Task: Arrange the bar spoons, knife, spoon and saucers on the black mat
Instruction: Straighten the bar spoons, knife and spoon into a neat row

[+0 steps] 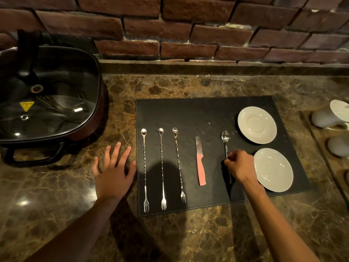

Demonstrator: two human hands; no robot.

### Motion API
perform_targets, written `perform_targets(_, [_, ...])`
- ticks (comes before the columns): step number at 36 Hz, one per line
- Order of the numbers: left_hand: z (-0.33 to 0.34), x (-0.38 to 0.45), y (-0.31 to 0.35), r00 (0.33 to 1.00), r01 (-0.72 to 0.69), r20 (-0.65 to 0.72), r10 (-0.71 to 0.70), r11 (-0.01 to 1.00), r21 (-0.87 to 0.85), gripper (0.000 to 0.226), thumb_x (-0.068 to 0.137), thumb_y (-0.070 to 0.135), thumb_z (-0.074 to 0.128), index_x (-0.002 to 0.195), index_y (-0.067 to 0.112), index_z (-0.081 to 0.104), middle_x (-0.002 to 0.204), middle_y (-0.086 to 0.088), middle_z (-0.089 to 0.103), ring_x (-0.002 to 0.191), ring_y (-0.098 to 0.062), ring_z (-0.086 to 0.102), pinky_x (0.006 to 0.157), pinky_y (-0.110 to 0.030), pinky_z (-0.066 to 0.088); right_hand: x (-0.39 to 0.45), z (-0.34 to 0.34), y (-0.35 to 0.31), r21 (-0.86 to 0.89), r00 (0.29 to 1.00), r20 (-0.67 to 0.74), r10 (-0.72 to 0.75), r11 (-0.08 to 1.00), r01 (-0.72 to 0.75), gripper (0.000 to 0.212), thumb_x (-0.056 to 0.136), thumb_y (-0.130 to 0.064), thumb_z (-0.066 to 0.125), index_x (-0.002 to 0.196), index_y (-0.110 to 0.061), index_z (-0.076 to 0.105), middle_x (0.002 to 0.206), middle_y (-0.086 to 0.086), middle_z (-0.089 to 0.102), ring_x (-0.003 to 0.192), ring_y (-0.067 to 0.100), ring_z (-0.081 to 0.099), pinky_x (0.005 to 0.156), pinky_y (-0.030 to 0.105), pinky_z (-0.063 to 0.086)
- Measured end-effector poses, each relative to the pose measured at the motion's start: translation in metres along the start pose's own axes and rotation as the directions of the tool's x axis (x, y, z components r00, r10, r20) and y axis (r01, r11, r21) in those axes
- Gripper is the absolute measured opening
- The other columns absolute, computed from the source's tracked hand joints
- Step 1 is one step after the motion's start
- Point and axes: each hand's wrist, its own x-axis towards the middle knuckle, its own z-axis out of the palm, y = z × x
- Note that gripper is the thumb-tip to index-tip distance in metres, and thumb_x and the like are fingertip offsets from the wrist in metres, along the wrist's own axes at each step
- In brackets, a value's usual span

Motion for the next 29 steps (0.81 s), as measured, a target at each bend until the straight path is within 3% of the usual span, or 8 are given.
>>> perform_targets(5, [0.001, 0.0, -0.001, 1.0, -0.003, -0.015, 0.003, 1.0, 0.015, 0.059, 0.097, 0.061, 0.025, 0.152, 0.041, 0.037, 0.168, 0.008, 0.027, 0.156, -0.021, 0.021, 0.121, -0.058, 0.013, 0.0, 0.003, -0.001, 0.009, 0.999, 0.033, -0.031, 0.999, 0.03, 0.012, 0.076, -0.013, 0.072, 0.072, -0.015, 0.061, 0.067, 0.008, 0.067, 0.063, 0.021, 0.063, 0.062, 0.035, 0.051])
perform_targets(11, [0.005, 0.0, -0.002, 0.999, -0.007, -0.036, 0.007, 1.0, 0.022, 0.059, 0.097, 0.06, 0.029, 0.151, 0.039, 0.041, 0.167, 0.008, 0.03, 0.155, -0.022, 0.023, 0.12, -0.058, 0.014, 0.001, 0.006, -0.003, -0.013, 0.994, 0.047, -0.096, 0.995, 0.096, 0.009, 0.077, -0.01, 0.069, 0.079, -0.004, 0.062, 0.072, 0.012, 0.067, 0.067, 0.026, 0.061, 0.06, 0.034, 0.044])
perform_targets(17, [0.005, -0.001, -0.002, 0.998, -0.016, -0.053, 0.017, 0.999, 0.036, 0.059, 0.097, 0.058, 0.032, 0.151, 0.037, 0.042, 0.166, 0.005, 0.031, 0.155, -0.024, 0.025, 0.119, -0.059, 0.016, 0.003, 0.007, -0.003, -0.012, 0.994, 0.057, -0.091, 0.996, 0.092, 0.011, 0.08, -0.011, 0.068, 0.087, -0.003, 0.065, 0.076, 0.013, 0.069, 0.073, 0.028, 0.064, 0.071, 0.04, 0.052])
perform_targets(22, [0.004, -0.002, -0.002, 0.997, -0.023, -0.075, 0.025, 0.999, 0.028, 0.058, 0.097, 0.056, 0.034, 0.15, 0.035, 0.044, 0.165, 0.003, 0.035, 0.154, -0.026, 0.028, 0.12, -0.059, 0.017, 0.003, 0.007, -0.001, -0.003, 0.995, 0.053, -0.083, 0.997, 0.083, 0.013, 0.082, -0.013, 0.069, 0.092, -0.005, 0.065, 0.078, 0.012, 0.07, 0.078, 0.028, 0.066, 0.071, 0.033, 0.048])
perform_targets(25, [0.003, -0.004, 0.001, 0.995, -0.025, -0.095, 0.027, 0.999, 0.028, 0.056, 0.098, 0.054, 0.038, 0.149, 0.034, 0.048, 0.163, 0.002, 0.038, 0.153, -0.026, 0.031, 0.121, -0.058, 0.015, -0.003, 0.007, 0.001, -0.016, 0.992, 0.023, -0.121, 0.992, 0.122, 0.018, 0.081, -0.014, 0.07, 0.096, -0.005, 0.064, 0.083, 0.014, 0.069, 0.084, 0.031, 0.063, 0.078, 0.04, 0.051])
perform_targets(29, [0.001, -0.002, 0.0, 1.0, 0.021, 0.015, -0.021, 1.0, -0.018, 0.059, 0.098, 0.06, 0.027, 0.154, 0.043, 0.035, 0.168, 0.01, 0.024, 0.158, -0.017, 0.015, 0.123, -0.053, 0.005, -0.015, 0.005, 0.004, -0.021, 0.984, 0.001, -0.178, 0.984, 0.178, 0.02, 0.08, -0.017, 0.07, 0.096, -0.007, 0.061, 0.087, 0.012, 0.066, 0.086, 0.032, 0.061, 0.078, 0.04, 0.05])
